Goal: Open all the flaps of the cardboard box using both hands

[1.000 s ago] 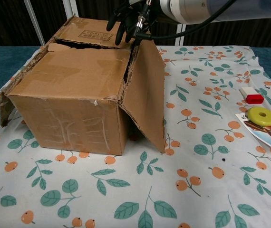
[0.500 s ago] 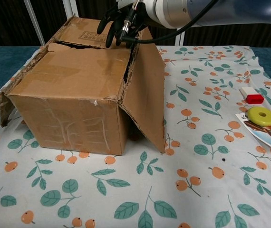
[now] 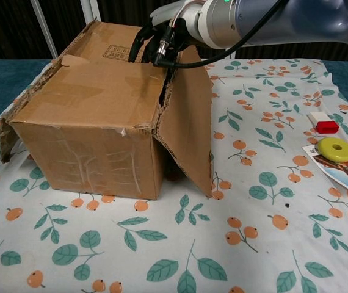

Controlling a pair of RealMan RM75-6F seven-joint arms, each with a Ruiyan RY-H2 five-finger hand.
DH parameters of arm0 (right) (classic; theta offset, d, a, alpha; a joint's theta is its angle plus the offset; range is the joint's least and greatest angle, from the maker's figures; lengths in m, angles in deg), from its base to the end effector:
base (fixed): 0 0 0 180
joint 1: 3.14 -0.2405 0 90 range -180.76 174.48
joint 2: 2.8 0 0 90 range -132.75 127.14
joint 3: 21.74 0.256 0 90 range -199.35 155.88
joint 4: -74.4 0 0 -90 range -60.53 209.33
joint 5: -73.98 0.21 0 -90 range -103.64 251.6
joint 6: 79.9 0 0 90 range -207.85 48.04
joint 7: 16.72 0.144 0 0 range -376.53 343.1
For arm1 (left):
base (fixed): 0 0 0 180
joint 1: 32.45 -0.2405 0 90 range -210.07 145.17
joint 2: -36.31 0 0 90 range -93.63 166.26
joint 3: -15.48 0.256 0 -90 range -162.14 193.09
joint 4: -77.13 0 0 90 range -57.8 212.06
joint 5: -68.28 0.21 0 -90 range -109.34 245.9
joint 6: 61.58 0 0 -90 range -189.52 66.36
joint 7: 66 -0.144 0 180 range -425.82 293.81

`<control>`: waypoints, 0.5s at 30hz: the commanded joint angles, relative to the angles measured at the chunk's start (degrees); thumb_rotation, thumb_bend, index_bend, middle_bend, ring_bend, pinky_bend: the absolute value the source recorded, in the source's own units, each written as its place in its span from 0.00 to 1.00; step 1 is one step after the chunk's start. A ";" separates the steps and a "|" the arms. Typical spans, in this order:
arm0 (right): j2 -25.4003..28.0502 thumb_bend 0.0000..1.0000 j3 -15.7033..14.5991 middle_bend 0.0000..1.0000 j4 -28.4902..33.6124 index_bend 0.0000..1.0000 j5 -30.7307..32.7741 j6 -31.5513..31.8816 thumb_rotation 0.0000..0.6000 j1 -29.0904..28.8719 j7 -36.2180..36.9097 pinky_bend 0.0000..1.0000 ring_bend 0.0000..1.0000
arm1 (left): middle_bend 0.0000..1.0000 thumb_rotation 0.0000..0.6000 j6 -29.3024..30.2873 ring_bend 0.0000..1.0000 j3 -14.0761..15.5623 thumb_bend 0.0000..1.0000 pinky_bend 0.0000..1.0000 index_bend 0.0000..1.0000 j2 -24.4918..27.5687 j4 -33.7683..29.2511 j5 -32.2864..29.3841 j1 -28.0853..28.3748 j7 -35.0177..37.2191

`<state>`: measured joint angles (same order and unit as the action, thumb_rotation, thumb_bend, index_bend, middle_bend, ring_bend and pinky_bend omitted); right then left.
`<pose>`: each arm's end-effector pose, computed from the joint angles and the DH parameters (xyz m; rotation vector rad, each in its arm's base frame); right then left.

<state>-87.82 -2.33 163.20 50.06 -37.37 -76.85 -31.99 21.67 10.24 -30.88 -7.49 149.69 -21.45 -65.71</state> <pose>0.0308 -0.3995 -0.0111 1.9029 -1.4006 1.0822 -0.3193 0.2263 0.1626 -1.3721 -0.8076 -0.9054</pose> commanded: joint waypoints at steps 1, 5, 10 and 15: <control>0.23 1.00 0.15 0.49 0.47 0.36 -0.28 0.26 1.00 0.03 0.24 0.32 0.47 | 0.06 1.00 -0.08 0.00 -0.03 0.24 0.04 0.04 -0.02 -0.04 0.01 0.00 0.00; 1.02 1.00 0.74 0.53 1.63 0.38 -0.52 0.35 1.00 0.05 0.78 0.33 0.52 | 0.06 1.00 -0.19 0.00 -0.16 0.24 0.03 0.04 -0.05 -0.13 -0.08 -0.03 0.21; 2.13 1.00 1.54 0.53 3.32 0.38 -0.82 0.79 1.00 -0.02 1.32 0.33 0.52 | 0.06 1.00 -0.38 0.00 -0.24 0.24 0.04 0.05 -0.11 -0.18 -0.07 -0.02 0.35; 4.27 1.00 3.46 0.52 6.28 0.38 2.49 -0.55 1.00 -0.31 3.29 0.33 0.52 | 0.06 1.00 -0.21 0.00 -0.34 0.24 0.04 0.05 -0.25 -0.05 0.20 -0.04 0.48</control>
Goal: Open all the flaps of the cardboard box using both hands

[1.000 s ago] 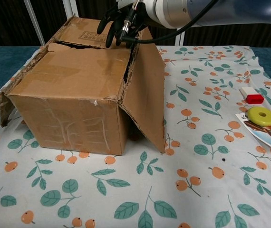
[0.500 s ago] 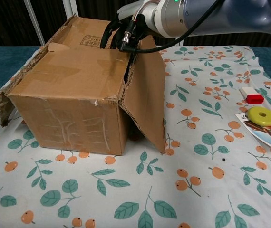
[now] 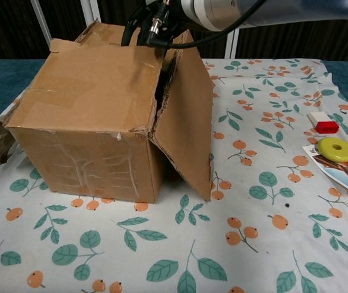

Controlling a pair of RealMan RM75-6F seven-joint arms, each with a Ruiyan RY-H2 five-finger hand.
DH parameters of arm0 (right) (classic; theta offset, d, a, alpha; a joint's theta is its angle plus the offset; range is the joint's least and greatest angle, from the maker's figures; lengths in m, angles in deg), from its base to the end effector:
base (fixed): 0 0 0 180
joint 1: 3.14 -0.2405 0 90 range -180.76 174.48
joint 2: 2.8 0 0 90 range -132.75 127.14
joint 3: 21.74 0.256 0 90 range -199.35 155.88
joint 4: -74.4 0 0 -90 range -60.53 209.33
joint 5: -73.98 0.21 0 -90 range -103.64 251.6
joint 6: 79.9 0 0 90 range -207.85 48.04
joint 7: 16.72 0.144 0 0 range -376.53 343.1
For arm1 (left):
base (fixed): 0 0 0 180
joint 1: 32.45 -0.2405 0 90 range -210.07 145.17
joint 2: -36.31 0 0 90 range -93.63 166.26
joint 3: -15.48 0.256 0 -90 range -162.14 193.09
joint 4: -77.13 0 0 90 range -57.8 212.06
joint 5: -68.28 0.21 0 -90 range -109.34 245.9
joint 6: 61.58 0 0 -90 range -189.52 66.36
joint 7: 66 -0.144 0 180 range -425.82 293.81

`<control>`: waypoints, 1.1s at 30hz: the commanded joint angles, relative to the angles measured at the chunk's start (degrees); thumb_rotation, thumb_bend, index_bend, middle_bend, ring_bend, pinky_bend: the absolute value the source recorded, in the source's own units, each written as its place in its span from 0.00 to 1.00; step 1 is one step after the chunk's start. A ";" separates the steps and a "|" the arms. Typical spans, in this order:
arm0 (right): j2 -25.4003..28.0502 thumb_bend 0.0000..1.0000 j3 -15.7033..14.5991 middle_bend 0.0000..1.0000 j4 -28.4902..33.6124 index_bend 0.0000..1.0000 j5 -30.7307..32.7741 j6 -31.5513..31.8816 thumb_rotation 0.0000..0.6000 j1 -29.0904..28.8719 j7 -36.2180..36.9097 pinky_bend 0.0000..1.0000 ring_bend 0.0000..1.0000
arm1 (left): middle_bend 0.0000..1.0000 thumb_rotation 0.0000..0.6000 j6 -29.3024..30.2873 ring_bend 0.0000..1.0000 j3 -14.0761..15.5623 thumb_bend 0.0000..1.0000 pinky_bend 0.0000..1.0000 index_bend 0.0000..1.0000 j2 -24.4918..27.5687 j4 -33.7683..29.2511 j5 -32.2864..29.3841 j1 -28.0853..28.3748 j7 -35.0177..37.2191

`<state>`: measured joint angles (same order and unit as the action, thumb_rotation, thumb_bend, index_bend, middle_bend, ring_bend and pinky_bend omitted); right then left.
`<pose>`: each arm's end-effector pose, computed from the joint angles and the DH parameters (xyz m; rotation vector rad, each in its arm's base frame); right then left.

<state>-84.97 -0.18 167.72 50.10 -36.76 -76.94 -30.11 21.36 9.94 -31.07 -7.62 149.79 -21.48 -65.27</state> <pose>0.0471 -0.3918 0.0050 1.9032 -1.4387 1.1553 -0.3183 0.2271 0.1611 -1.3699 -0.8185 -0.9159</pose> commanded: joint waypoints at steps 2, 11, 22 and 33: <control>2.41 1.00 2.26 0.52 2.84 0.38 4.07 -1.81 1.00 -0.42 2.38 0.33 0.52 | 0.06 1.00 0.16 0.00 -0.08 0.24 0.04 0.05 -0.12 0.17 0.17 -0.02 0.06; 6.58 1.00 5.26 0.52 6.68 0.37 10.90 -3.45 1.00 -1.64 6.41 0.39 0.52 | 0.06 1.00 0.40 0.00 -0.17 0.24 0.03 0.05 -0.33 0.33 0.48 -0.13 0.07; 10.23 1.00 7.07 0.52 9.78 0.33 15.56 -4.98 1.00 -2.37 10.80 0.39 0.52 | 0.06 1.00 0.47 0.00 -0.29 0.24 0.03 0.05 -0.60 0.58 0.72 -0.15 0.05; 17.36 1.00 6.91 0.52 15.17 0.31 22.14 -11.71 1.00 -4.09 15.31 0.42 0.52 | 0.06 1.00 0.55 0.00 -0.37 0.24 0.03 0.05 -0.71 0.76 0.98 -0.20 0.14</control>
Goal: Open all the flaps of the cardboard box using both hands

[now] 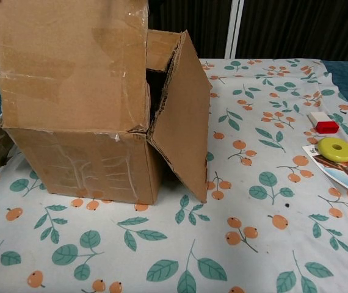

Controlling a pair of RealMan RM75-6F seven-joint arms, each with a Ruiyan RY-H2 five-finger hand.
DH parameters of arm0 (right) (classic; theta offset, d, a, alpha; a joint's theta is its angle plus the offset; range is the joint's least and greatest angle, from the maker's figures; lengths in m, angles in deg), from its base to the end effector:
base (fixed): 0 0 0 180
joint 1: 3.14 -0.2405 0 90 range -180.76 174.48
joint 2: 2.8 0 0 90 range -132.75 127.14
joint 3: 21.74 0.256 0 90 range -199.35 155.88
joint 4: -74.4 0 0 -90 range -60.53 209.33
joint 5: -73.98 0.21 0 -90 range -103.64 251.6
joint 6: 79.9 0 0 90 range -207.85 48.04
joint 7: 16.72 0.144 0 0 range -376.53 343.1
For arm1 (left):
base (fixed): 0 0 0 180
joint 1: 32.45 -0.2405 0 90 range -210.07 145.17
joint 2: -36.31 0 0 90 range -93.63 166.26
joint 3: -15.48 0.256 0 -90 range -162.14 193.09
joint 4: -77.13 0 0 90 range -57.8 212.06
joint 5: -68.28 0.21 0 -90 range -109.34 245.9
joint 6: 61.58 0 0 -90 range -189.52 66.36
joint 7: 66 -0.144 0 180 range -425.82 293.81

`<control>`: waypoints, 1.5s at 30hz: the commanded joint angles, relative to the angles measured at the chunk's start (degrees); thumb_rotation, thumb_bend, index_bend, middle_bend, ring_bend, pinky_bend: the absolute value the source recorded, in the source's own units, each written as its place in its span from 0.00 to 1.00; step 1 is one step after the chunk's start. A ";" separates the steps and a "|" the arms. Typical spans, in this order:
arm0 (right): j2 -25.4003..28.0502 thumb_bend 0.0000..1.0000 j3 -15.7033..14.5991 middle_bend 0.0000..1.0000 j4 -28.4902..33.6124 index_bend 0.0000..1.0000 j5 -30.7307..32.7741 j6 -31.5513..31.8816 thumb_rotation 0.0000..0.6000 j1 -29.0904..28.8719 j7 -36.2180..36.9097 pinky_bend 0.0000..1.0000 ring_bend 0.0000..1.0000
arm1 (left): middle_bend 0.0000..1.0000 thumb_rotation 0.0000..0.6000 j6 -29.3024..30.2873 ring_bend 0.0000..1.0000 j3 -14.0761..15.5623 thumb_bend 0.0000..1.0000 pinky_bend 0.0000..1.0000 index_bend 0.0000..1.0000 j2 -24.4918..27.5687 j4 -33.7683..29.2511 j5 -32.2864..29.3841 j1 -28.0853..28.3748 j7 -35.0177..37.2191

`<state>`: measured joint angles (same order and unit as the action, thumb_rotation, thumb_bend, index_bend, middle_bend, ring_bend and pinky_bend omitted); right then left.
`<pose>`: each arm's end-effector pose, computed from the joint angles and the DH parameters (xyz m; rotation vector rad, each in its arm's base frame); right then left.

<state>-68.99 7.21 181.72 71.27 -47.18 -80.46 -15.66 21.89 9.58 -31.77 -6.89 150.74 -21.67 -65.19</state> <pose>0.0907 -0.3597 0.0640 1.7578 -2.0443 1.2022 -0.3172 0.2274 0.1594 -1.3726 -0.8036 -0.9304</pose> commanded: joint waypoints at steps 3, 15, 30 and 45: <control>3.44 1.00 -0.98 0.52 2.95 0.31 1.57 -2.90 1.00 -1.04 1.96 0.42 0.52 | 0.06 1.00 0.01 0.00 -0.01 0.24 0.03 0.05 -0.05 0.09 0.12 -0.02 0.20; 8.76 1.00 0.09 0.51 7.56 0.30 -0.10 -8.84 1.00 -0.24 7.49 0.42 0.52 | 0.06 1.00 0.04 0.00 -0.06 0.26 0.03 0.06 -0.22 0.33 0.33 -0.04 0.60; 14.51 1.00 -0.63 0.51 11.65 0.29 -5.18 -19.41 1.00 2.48 14.36 0.43 0.52 | 0.06 1.00 0.24 0.00 -0.03 0.26 0.04 0.06 -0.29 0.47 0.65 -0.12 0.59; 14.68 0.69 -7.61 0.35 15.69 0.23 -23.16 2.75 1.00 12.28 8.39 0.32 0.37 | 0.06 1.00 0.33 0.00 0.20 0.26 0.03 0.06 -0.01 -0.23 1.12 -0.13 -1.03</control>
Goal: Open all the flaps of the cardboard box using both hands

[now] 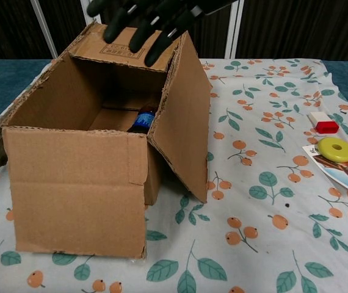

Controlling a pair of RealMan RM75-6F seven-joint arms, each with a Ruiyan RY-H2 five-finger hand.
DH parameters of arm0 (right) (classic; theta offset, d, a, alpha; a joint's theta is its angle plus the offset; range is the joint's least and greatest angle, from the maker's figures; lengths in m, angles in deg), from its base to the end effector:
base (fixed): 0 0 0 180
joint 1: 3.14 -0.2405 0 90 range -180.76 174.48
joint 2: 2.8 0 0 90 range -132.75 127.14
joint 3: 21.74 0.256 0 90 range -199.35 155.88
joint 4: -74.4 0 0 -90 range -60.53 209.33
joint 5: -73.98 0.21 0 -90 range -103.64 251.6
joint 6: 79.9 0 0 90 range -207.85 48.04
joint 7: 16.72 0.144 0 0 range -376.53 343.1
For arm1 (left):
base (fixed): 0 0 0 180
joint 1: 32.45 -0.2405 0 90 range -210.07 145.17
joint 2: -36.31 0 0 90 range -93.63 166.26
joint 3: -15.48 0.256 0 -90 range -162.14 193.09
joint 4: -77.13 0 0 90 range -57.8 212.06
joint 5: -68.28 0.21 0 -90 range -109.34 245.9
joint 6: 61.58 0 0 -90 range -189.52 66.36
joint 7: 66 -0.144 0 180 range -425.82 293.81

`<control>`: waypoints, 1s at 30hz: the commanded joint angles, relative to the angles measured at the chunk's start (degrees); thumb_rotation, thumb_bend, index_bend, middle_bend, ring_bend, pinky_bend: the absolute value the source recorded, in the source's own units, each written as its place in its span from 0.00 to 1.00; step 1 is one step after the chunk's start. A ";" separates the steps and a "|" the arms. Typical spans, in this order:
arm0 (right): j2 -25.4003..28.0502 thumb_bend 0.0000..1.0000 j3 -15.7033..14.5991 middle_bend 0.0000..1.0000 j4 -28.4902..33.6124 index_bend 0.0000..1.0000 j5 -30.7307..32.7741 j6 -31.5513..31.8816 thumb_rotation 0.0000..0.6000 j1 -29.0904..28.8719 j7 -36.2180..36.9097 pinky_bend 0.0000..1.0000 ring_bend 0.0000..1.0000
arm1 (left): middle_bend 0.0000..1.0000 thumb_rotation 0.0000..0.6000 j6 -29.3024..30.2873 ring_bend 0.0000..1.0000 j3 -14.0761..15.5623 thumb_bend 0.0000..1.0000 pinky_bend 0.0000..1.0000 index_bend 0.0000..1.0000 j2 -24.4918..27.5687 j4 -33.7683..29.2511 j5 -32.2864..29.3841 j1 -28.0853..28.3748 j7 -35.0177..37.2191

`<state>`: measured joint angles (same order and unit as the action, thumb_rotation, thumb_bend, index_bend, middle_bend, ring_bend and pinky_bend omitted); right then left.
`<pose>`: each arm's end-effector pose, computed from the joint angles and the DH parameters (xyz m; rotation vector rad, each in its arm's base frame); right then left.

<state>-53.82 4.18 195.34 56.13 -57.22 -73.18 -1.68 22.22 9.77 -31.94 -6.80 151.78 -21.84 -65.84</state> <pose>0.0527 -0.3110 0.1003 1.9087 -2.0972 1.0698 -0.3156 0.2256 0.1576 -1.3892 -0.7877 -0.9291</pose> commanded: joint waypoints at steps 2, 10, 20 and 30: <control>-1.55 0.63 -8.58 0.30 2.75 0.20 -14.25 23.82 1.00 9.03 -10.94 0.30 0.31 | 0.06 1.00 -0.06 0.00 -0.01 0.26 0.04 0.06 0.41 -0.91 0.10 0.13 -1.24; -8.31 0.47 -22.14 0.11 -2.95 0.09 -34.38 54.44 1.00 25.10 -25.29 0.24 0.10 | 0.06 1.00 -1.10 0.00 -0.53 0.26 0.04 0.06 1.22 -4.55 -0.29 1.10 -5.04; -14.68 0.43 -28.54 0.06 -15.73 0.06 -43.85 68.51 1.00 40.25 -21.48 0.24 0.07 | 0.06 1.00 -4.52 0.00 -4.33 0.26 0.03 0.07 3.05 -13.64 -2.14 5.82 -13.51; -18.16 0.43 -26.72 0.06 -24.89 0.06 -46.22 67.29 1.00 45.96 -12.67 0.24 0.07 | 0.06 1.00 -14.97 0.00 -11.86 0.26 0.03 0.05 2.35 -23.59 -11.89 18.13 -31.19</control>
<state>-71.36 -23.27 171.41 10.51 10.44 -27.85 -15.34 10.56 0.63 -28.65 -28.24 143.47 -8.06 -91.40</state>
